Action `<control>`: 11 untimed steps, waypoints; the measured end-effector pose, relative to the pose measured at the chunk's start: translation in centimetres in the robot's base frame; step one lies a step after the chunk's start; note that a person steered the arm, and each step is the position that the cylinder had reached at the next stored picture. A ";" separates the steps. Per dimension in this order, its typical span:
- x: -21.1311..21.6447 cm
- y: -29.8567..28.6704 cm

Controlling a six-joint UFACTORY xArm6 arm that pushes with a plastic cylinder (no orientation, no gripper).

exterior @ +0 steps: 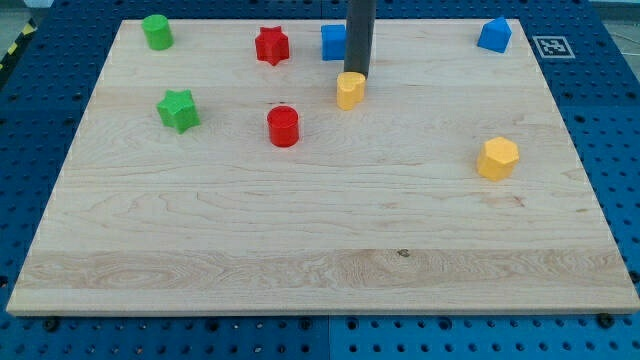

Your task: Move the yellow heart into the green star

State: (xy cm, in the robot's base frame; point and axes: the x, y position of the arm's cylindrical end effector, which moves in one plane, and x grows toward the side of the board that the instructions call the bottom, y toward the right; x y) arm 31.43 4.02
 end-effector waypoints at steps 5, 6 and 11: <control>2.5 0.4; 0.7 0.3; 0.0 -0.7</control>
State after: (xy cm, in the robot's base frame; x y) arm 31.46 3.35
